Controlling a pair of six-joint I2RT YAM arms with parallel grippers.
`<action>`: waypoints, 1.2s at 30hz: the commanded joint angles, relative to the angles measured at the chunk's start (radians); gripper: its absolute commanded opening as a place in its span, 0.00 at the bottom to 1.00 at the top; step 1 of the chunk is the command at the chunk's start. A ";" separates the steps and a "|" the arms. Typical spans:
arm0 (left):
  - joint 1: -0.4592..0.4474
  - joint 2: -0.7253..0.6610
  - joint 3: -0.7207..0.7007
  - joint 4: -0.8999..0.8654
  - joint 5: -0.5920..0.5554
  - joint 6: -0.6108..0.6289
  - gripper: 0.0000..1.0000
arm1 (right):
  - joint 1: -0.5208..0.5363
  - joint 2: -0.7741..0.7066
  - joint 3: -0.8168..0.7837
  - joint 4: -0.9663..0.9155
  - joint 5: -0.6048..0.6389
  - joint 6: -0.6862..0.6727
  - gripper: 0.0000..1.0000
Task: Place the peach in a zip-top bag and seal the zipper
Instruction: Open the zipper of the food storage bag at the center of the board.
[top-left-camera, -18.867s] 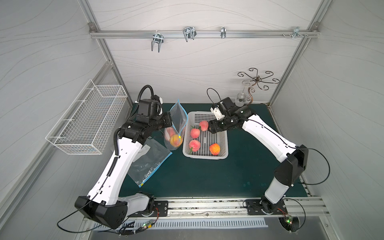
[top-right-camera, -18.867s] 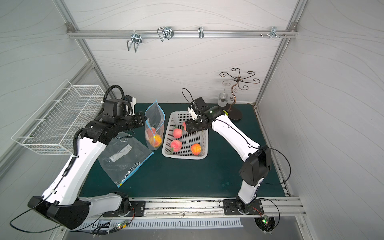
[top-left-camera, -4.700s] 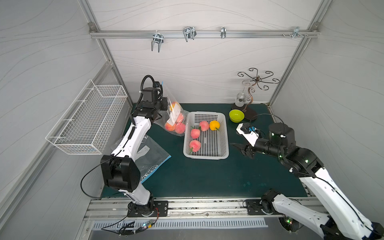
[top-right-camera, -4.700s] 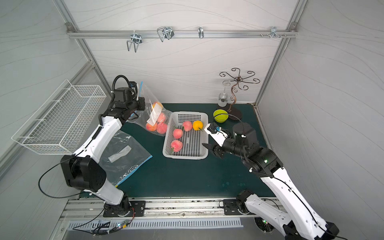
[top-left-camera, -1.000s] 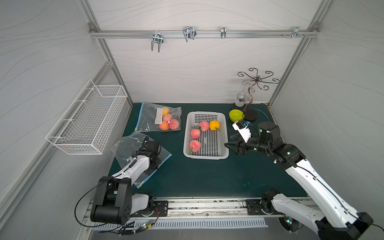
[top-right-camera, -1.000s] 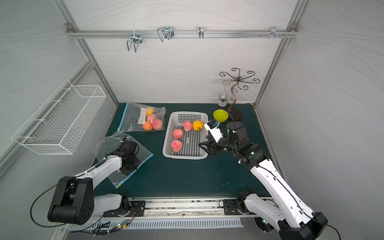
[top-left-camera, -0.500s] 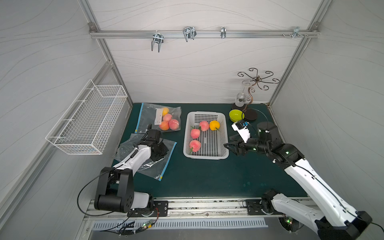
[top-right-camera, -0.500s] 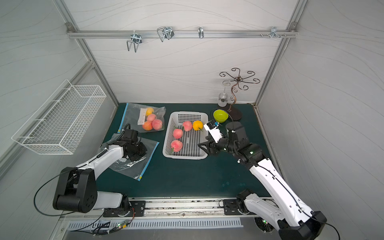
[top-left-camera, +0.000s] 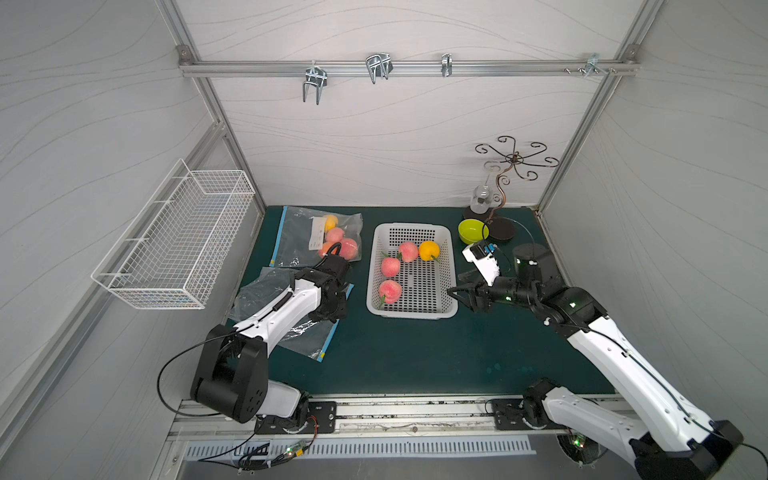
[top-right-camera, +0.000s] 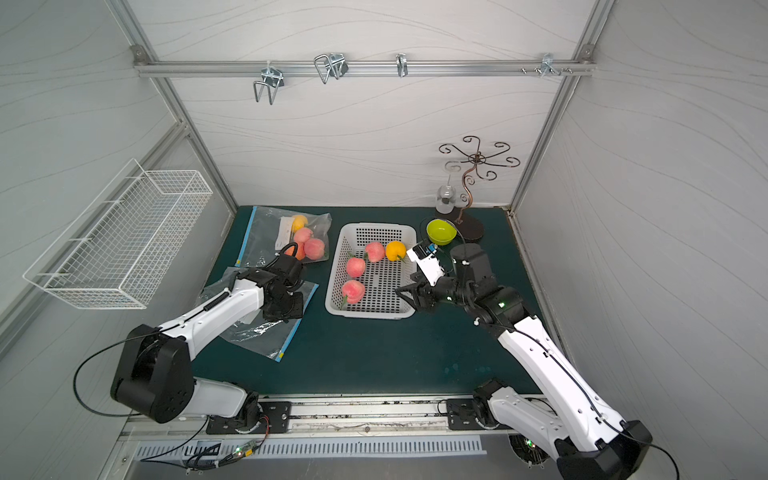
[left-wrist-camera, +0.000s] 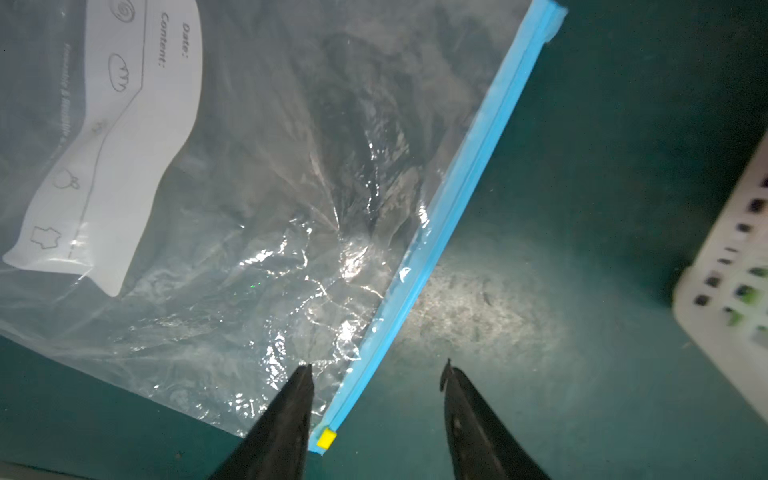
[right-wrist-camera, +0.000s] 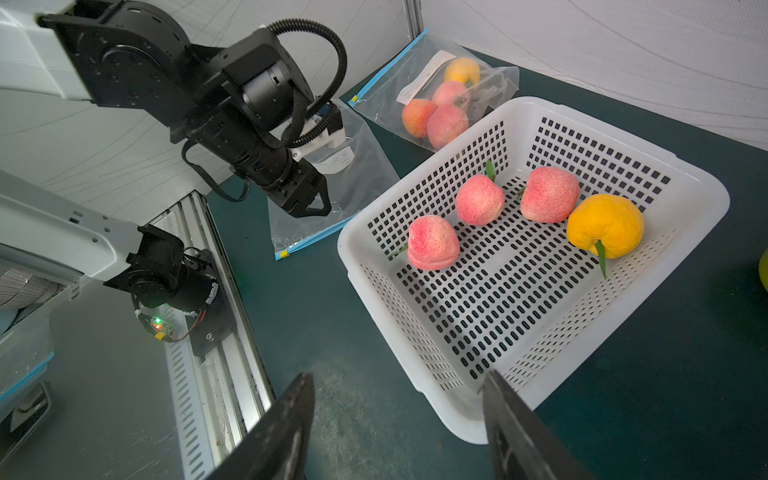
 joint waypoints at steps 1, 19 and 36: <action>-0.012 0.030 0.020 -0.044 0.014 0.089 0.54 | -0.005 -0.001 -0.014 0.015 -0.001 0.006 0.66; -0.018 0.194 0.073 -0.045 -0.007 0.116 0.34 | -0.006 0.007 -0.012 0.016 -0.001 0.003 0.66; -0.013 0.280 0.081 -0.052 -0.008 0.106 0.21 | -0.006 -0.015 -0.021 0.010 -0.002 0.004 0.66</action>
